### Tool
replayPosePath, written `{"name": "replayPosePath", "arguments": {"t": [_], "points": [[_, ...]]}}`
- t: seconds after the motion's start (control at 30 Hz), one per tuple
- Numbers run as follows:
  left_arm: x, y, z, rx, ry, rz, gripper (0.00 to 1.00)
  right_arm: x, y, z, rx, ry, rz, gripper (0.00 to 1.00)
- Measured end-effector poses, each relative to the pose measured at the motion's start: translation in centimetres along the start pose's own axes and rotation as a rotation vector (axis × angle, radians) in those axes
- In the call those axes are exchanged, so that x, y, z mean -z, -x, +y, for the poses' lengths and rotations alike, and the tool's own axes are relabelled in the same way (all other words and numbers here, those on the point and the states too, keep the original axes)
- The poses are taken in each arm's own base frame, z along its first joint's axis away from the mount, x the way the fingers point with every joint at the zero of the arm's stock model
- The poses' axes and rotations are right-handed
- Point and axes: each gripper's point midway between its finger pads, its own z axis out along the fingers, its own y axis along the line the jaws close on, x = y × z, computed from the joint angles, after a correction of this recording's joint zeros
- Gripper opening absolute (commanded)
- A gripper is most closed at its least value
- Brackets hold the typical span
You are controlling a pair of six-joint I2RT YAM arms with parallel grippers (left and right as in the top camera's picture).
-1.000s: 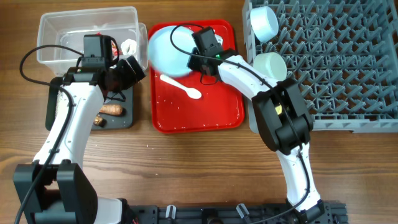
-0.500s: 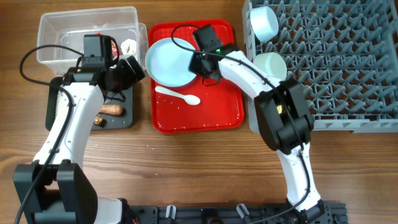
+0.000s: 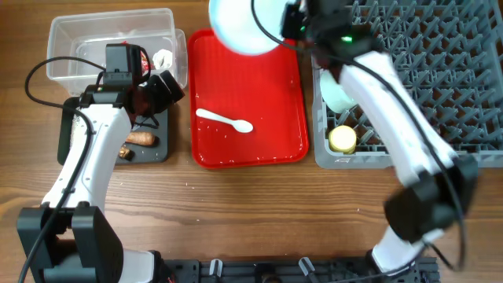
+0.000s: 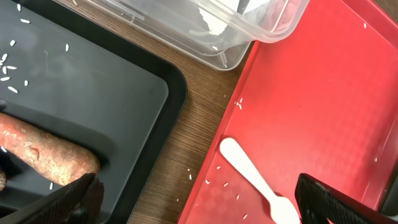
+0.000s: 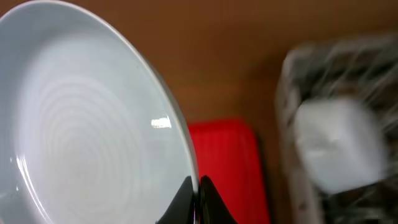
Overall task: Sort waste into correct bins and load items into the dishwasher rack
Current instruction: 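Carry the plate right and stand it upright in the rack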
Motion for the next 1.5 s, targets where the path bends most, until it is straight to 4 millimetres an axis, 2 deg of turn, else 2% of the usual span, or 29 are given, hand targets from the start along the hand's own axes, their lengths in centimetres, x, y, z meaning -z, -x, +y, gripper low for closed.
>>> {"name": "replayPosePath", "arguments": {"t": [0.07,0.1,0.17,0.23,0.3,0.5,0.63,0.73,0.9,1.0,1.23,1.4,1.43,1.47,1.5], "points": [[0.0,0.0,0.0,0.0,0.0,0.0,1.0,3.5,3.4,-1.3,0.045,-0.087,-0.115,0.04],[0.0,0.0,0.0,0.0,0.0,0.0,1.0,4.7,4.5,-2.1,0.06,-0.135,-0.153,0.04],[0.0,0.0,0.0,0.0,0.0,0.0,1.0,6.7,6.3,-4.5,0.088,-0.276,-0.223,0.04],[0.0,0.0,0.0,0.0,0.0,0.0,1.0,8.1,7.3,-7.4,0.118,-0.438,-0.26,0.04],[0.0,0.0,0.0,0.0,0.0,0.0,1.0,9.2,7.8,-11.0,0.165,-0.622,-0.263,0.04],[0.0,0.0,0.0,0.0,0.0,0.0,1.0,10.9,8.0,-18.7,0.346,-0.94,-0.141,0.04],[0.0,0.0,0.0,0.0,0.0,0.0,1.0,10.1,7.0,-22.1,0.522,-1.042,0.024,0.04],[0.0,0.0,0.0,0.0,0.0,0.0,1.0,8.3,5.8,-23.2,0.646,-1.054,0.14,0.04],[0.0,0.0,0.0,0.0,0.0,0.0,1.0,4.7,3.7,-23.3,0.775,-0.989,0.251,0.04],[0.0,0.0,0.0,0.0,0.0,0.0,1.0,3.4,2.8,-23.3,0.81,-0.958,0.284,0.04],[0.0,0.0,0.0,0.0,0.0,0.0,1.0,1.0,1.0,-23.7,0.847,-0.934,0.342,0.04],[0.0,0.0,0.0,0.0,0.0,0.0,1.0,0.5,0.7,-23.7,0.843,-0.928,0.342,0.06],[0.0,0.0,0.0,0.0,0.0,0.0,1.0,0.5,0.7,-23.7,0.838,-0.929,0.338,0.26],[0.0,0.0,0.0,0.0,0.0,0.0,1.0,0.5,0.7,-23.7,0.831,-0.93,0.333,0.75],[0.0,0.0,0.0,0.0,0.0,0.0,1.0,0.5,0.7,-23.7,0.823,-0.928,0.328,1.0]]}}
